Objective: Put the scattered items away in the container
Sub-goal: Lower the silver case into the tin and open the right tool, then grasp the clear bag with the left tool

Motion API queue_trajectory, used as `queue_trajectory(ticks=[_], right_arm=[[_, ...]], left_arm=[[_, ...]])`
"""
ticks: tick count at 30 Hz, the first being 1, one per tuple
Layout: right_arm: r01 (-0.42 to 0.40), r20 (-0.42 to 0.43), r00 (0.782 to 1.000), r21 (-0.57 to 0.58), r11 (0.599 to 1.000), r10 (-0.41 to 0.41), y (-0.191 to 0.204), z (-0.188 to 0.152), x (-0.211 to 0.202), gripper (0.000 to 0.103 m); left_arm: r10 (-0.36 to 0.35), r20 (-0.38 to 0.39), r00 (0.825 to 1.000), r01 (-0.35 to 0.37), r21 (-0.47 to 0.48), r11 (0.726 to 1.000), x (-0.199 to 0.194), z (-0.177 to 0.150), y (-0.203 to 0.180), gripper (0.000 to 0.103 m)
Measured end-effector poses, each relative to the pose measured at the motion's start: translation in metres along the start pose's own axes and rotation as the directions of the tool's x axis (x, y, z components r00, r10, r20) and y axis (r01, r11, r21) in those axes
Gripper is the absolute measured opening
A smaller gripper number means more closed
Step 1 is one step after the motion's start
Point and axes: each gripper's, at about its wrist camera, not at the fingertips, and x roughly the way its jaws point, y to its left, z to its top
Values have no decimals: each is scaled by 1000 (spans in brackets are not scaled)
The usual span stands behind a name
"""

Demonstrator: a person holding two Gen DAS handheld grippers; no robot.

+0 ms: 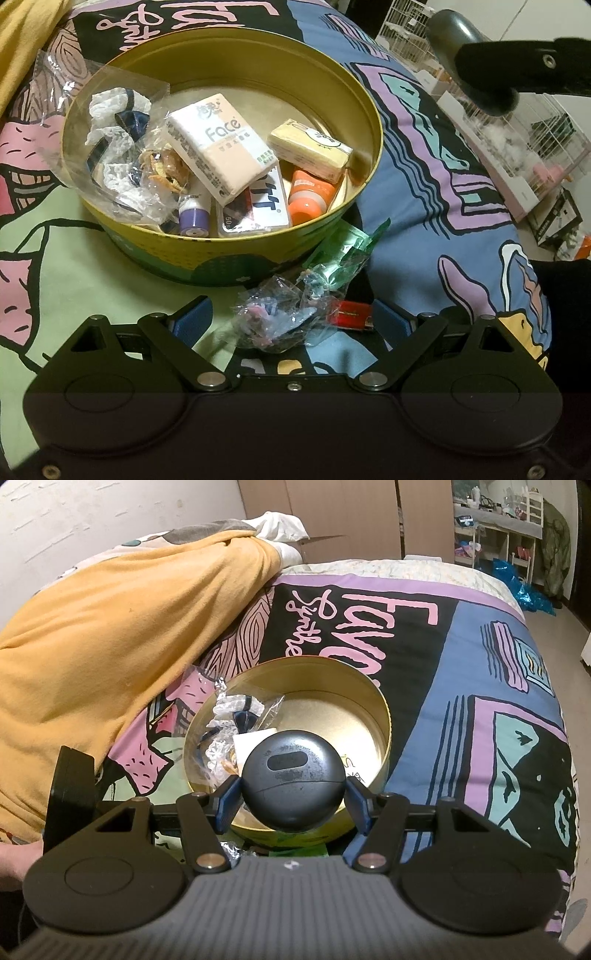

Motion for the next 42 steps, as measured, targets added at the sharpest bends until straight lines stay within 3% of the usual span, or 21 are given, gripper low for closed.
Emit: queue_trajectory(ticks=[14,16,18,20,24,42], right_arm=[[9,5,1000,41,999,-9,7,12,22,63],[11,18,1000,46,999,-12,8,14,24,70],[16,67,998,55,998,-20,9,17,22,96],[18,114,993,59,998,-25,9,19,15,102],[37,146,988,48,998,-44,10,20,5,102],[60,109,992,53,997,-65,-1,-9,-12,103]], left_arm=[[-8,1,1000,8,-2,1000,1,0,-1,92],[-8,2,1000,8,-8,1000,0,0,0,92],[-9,3,1000,9,-10,1000,0,0,0,91],[-9,4,1000,9,-8,1000,0,0,0,91],[-4,2,1000,4,-3,1000,2,0,-1,91],[3,-13,1000,-2,14,1000,8,-3,-5,87]])
